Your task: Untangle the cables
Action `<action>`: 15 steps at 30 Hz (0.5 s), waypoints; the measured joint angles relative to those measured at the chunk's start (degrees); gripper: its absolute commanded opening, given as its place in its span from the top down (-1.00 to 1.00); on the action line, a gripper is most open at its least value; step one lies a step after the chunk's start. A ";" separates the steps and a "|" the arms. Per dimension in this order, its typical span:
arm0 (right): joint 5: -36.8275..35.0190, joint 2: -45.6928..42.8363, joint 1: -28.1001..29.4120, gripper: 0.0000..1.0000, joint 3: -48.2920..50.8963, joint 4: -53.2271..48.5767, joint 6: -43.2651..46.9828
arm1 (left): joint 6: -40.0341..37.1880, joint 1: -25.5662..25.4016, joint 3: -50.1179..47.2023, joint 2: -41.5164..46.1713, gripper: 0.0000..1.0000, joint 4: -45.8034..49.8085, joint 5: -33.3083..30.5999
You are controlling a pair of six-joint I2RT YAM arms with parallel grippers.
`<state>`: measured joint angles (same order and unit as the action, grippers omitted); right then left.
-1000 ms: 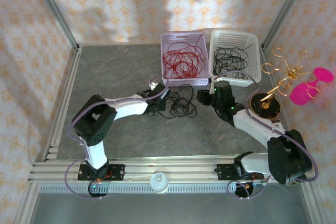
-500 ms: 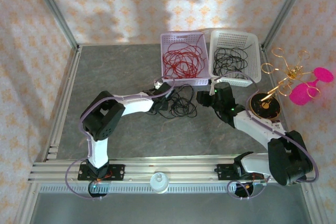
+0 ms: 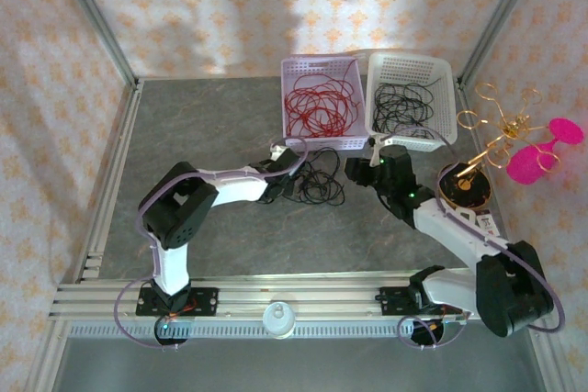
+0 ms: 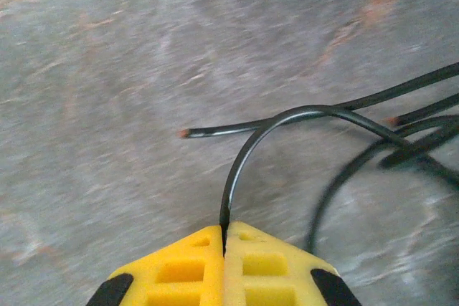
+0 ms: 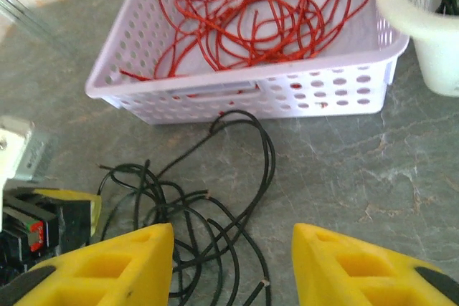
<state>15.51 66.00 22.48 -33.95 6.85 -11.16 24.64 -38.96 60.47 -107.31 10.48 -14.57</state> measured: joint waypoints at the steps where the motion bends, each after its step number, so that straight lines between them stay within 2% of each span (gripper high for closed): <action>1: 0.02 -0.96 0.00 0.08 0.00 0.00 -0.48 | -0.31 0.00 -1.27 1.20 1.00 0.07 -1.09; 5: 0.15 -4.61 0.00 0.09 -0.02 -0.44 -2.40 | -0.79 -0.85 -5.18 7.98 1.00 0.48 -4.48; 9: 0.44 -8.13 0.00 0.18 -0.13 -1.27 -4.02 | -1.20 -3.08 -8.09 18.29 1.00 0.70 -6.64; 15: 4.11 -10.91 0.24 0.19 -0.13 -0.66 -3.39 | -3.32 -4.57 -10.29 31.93 1.00 2.89 -7.41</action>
<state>19.62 55.09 22.72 -34.09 6.20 -14.55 21.32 -43.53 50.17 -75.37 13.37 -21.98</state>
